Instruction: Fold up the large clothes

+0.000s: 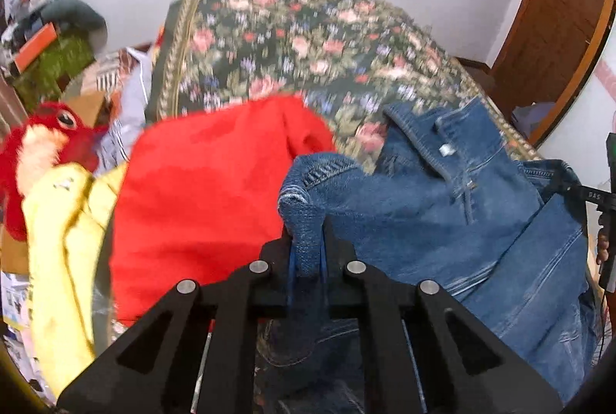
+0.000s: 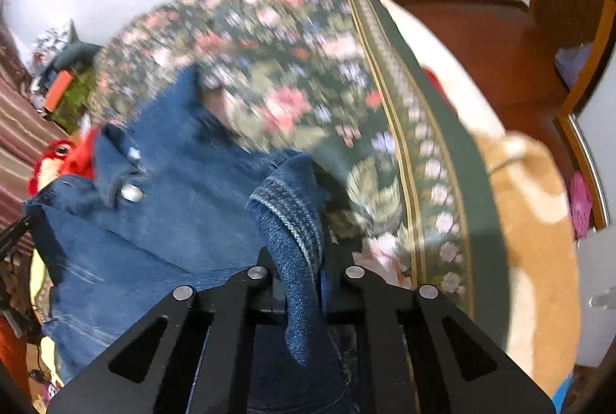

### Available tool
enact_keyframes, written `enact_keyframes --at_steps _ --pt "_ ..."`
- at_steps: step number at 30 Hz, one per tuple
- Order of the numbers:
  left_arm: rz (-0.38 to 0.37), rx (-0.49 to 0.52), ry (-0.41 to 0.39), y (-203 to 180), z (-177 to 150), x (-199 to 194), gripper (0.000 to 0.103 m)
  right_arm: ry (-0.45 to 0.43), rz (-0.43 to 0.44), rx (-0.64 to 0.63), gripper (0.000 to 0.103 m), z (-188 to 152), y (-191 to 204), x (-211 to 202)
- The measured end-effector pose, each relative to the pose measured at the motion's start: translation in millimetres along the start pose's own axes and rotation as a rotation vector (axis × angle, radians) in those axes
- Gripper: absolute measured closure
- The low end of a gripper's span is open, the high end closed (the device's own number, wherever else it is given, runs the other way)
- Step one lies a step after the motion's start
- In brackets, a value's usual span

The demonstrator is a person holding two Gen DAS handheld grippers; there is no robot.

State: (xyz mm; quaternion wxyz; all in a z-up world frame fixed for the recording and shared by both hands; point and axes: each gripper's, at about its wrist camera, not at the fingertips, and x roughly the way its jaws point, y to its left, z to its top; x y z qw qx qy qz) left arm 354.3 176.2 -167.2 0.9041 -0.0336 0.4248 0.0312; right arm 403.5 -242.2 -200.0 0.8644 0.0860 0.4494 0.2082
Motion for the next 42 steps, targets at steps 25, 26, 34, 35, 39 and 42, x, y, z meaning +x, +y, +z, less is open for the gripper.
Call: enact_keyframes --at_steps 25,26,34,35,39,42 --pt "0.119 -0.069 -0.159 29 86 13 0.094 -0.17 -0.114 -0.065 0.096 94 40 2" --pt "0.124 -0.079 -0.149 33 86 22 0.094 -0.159 -0.122 -0.054 0.096 96 34 9" --pt "0.205 -0.076 -0.079 47 80 80 0.092 -0.051 -0.134 0.023 0.095 97 -4 64" --pt "0.207 -0.084 -0.071 49 79 85 0.092 -0.051 -0.141 0.017 0.095 95 -2 66" --pt "0.204 -0.106 -0.03 59 73 104 0.092 -0.047 -0.165 -0.009 0.09 89 1 73" --pt "0.184 -0.13 -0.007 65 62 111 0.091 -0.035 -0.164 0.002 0.087 87 -2 74"
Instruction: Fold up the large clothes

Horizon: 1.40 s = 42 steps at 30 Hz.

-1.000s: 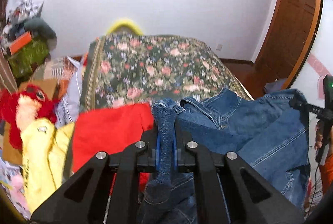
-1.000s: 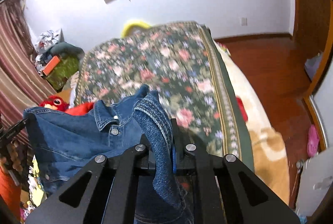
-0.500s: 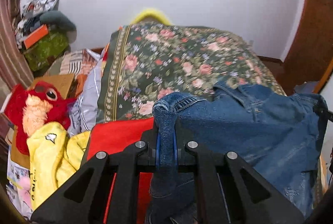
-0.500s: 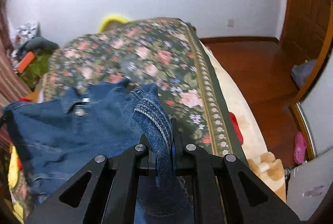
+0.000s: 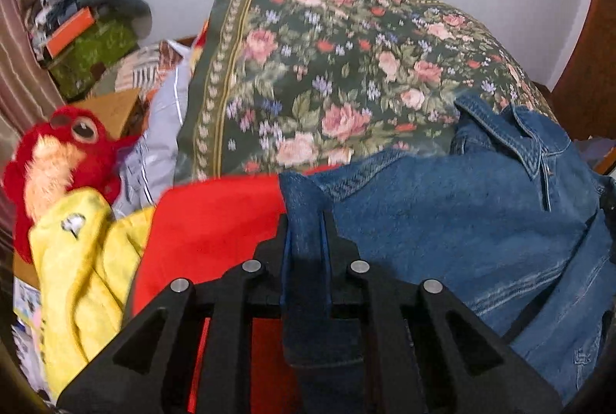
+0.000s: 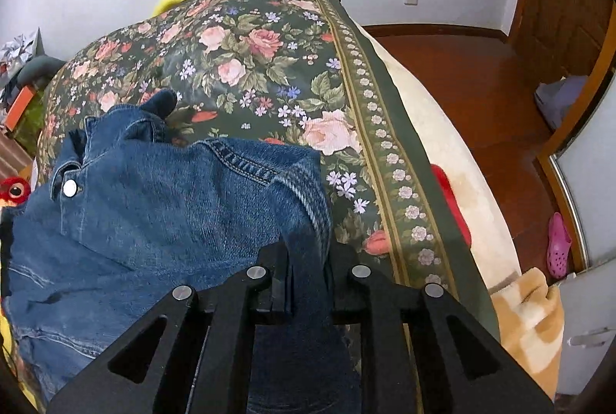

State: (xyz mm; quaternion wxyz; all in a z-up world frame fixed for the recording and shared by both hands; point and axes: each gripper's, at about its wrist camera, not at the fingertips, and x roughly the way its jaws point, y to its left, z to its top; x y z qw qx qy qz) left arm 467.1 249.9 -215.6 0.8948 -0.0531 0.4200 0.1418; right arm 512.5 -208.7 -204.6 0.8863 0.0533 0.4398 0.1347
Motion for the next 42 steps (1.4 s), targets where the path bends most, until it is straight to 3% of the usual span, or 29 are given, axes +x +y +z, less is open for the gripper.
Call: enact_keyframes --at_steps 5,9,13,15,17,27,30,34,42 --pt "-0.017 -0.013 -0.005 5 -15 -7 0.085 0.08 0.075 0.061 0.064 -4 -9 -5" --pt "-0.047 -0.006 -0.016 5 -21 -28 0.08 0.078 0.053 0.015 0.063 -13 -1 -23" --pt "-0.066 0.004 -0.072 3 -30 -65 0.056 0.05 0.023 -0.057 0.063 -26 10 -54" --pt "-0.076 0.02 -0.101 1 -34 -86 0.054 0.04 0.053 -0.07 0.062 -32 15 -73" --pt "-0.094 0.042 -0.107 -2 -40 -105 0.045 0.034 0.068 -0.09 0.059 -40 21 -90" --pt "-0.133 0.124 -0.146 -14 -92 -186 0.041 -0.011 0.099 -0.196 0.048 -87 44 -162" --pt "-0.133 0.136 -0.125 -14 -114 -194 0.041 -0.03 0.103 -0.207 0.041 -103 45 -175" --pt "-0.139 0.118 -0.078 -10 -147 -191 0.041 -0.004 0.121 -0.195 0.04 -127 38 -177" --pt "-0.265 -0.045 0.114 10 -215 -154 0.041 0.114 0.138 -0.068 0.04 -176 8 -162"
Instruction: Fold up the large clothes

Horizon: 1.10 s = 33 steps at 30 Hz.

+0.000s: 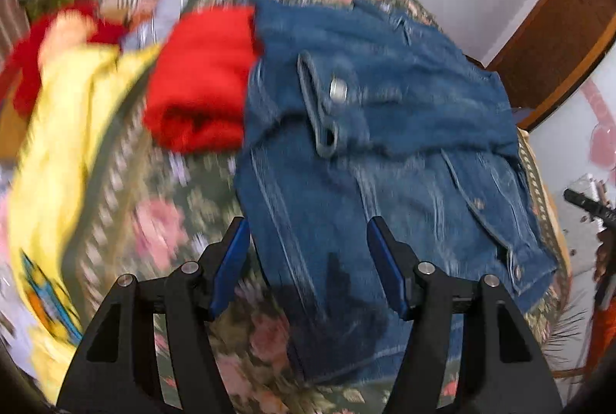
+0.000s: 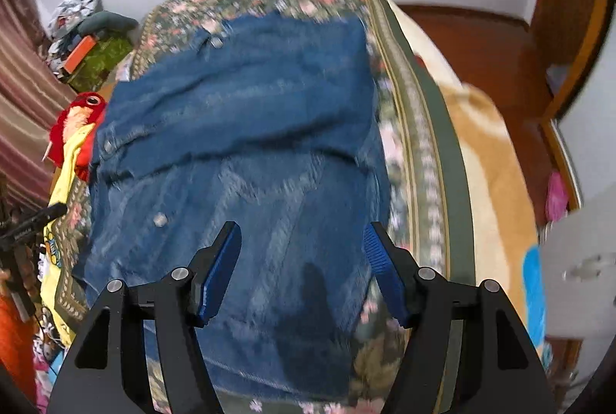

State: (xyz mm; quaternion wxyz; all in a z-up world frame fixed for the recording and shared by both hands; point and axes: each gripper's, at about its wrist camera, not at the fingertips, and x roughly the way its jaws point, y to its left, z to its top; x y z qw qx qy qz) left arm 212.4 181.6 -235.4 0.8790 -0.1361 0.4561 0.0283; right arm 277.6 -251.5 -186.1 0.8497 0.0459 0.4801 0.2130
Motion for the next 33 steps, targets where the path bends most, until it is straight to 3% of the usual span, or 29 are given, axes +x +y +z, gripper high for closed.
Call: enact_keyframes --at_steps 6,12,21,28,31,33 --pt "-0.089 -0.088 0.094 11 -35 21 0.041 0.063 0.004 0.09 0.04 -27 -22 13" --pt "-0.132 -0.194 0.119 17 -61 44 0.041 0.143 0.041 0.132 0.04 -51 -30 37" --pt "-0.164 -0.342 0.102 12 -65 63 0.04 0.122 0.141 0.194 0.037 -43 -34 53" --pt "-0.166 -0.356 0.099 8 -62 64 0.043 0.095 0.175 0.205 0.038 -45 -32 63" --pt "-0.15 -0.352 0.093 12 -62 61 0.053 0.075 0.158 0.206 0.056 -45 -33 61" --pt "-0.148 -0.333 0.087 8 -62 57 0.061 0.067 0.156 0.212 0.085 -46 -35 61"
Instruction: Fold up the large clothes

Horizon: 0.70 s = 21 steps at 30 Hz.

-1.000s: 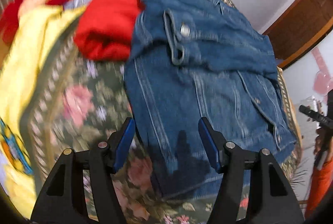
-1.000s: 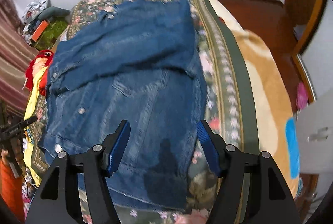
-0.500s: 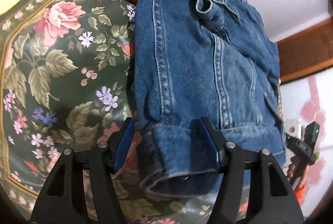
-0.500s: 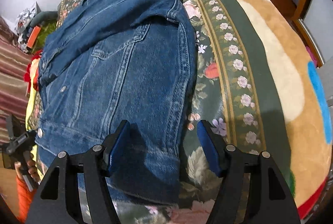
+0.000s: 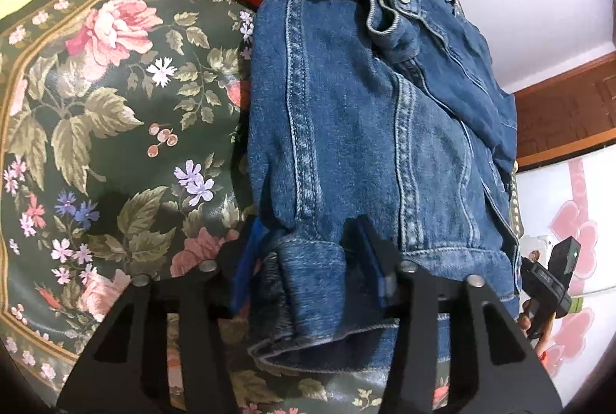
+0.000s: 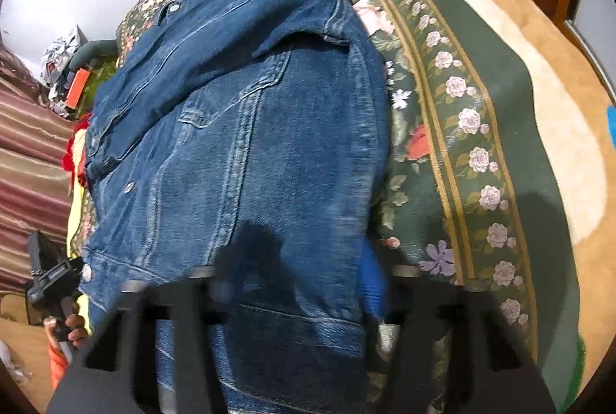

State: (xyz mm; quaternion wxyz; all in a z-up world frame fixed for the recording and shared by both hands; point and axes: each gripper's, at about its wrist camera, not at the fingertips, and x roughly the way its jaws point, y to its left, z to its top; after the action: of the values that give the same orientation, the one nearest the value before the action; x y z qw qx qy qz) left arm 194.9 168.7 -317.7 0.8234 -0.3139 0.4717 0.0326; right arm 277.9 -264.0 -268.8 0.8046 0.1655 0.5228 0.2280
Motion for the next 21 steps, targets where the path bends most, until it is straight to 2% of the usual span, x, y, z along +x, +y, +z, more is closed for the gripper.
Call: enact_keyframes --at_steps 1,3,5,6,8,14,16,19,21 --pt "-0.005 0.01 -0.001 -3 -1 -2 0.066 0.004 0.031 0.019 0.088 -1 -2 0" --pt "-0.009 0.028 -0.018 -7 -1 -10 0.075 0.004 0.041 0.028 0.092 1 -2 -1" --pt "-0.043 0.043 -0.039 -12 3 -21 0.085 -0.011 0.052 -0.011 0.093 3 6 -8" --pt "-0.073 0.049 -0.056 -16 5 -27 0.086 -0.021 0.061 -0.026 0.093 4 10 -13" --pt "-0.121 0.069 -0.098 -30 14 -44 0.087 -0.046 0.087 -0.046 0.094 10 20 -24" --pt "-0.117 0.208 -0.255 -81 47 -87 0.087 -0.165 0.164 -0.089 0.095 37 45 -60" --pt "-0.116 0.23 -0.286 -97 65 -95 0.088 -0.212 0.189 -0.088 0.096 58 52 -73" --pt "-0.079 0.26 -0.353 -107 93 -109 0.088 -0.273 0.183 -0.087 0.096 86 63 -83" --pt "-0.051 0.264 -0.413 -113 114 -118 0.088 -0.343 0.124 -0.093 0.097 109 70 -90"
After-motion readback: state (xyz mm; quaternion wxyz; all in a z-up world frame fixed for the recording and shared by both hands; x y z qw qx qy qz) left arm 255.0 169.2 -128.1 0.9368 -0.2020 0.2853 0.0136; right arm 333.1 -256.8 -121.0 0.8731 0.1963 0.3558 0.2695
